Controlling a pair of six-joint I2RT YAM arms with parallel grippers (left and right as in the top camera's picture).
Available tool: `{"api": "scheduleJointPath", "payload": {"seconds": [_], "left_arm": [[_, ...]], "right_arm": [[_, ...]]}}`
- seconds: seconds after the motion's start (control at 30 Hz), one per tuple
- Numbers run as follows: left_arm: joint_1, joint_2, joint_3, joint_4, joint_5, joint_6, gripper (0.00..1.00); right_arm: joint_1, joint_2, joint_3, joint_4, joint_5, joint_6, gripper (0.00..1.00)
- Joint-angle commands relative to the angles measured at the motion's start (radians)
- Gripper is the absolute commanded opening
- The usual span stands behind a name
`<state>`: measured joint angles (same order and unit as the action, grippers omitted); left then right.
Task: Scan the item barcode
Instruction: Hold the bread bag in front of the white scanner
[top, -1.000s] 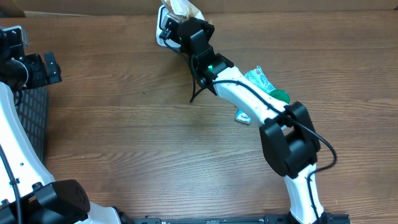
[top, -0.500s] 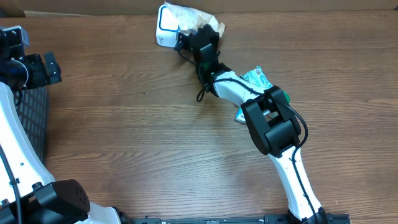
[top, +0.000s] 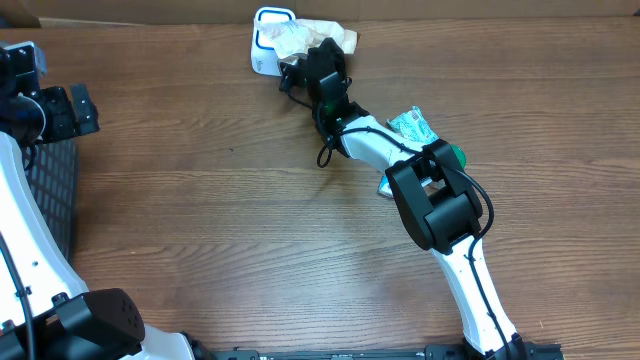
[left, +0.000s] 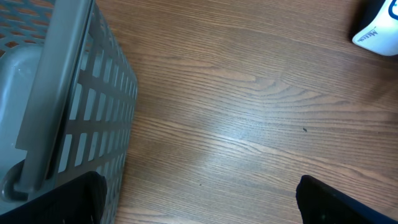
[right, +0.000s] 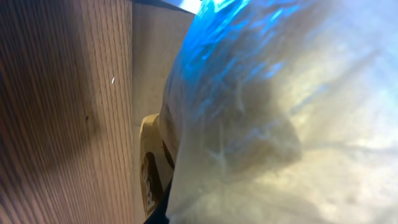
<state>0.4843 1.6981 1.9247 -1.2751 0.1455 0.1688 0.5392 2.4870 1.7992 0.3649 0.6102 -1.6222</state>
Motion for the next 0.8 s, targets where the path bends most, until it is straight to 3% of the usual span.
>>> {"api": "scheduleJointPath", "payload": {"seconds": [0.0, 0.4, 0.77], "left_arm": [[0.000, -0.001, 0.008, 0.000, 0.001, 0.026, 1.00], [0.000, -0.001, 0.008, 0.000, 0.001, 0.026, 1.00], [0.000, -0.001, 0.009, 0.000, 0.001, 0.026, 0.99]], "right_arm": [[0.005, -0.003, 0.021, 0.008, 0.028, -0.010, 0.04], [0.013, -0.003, 0.021, 0.181, 0.070, -0.017, 0.04], [0.031, -0.003, 0.021, 0.201, 0.090, -0.036, 0.04]]}}
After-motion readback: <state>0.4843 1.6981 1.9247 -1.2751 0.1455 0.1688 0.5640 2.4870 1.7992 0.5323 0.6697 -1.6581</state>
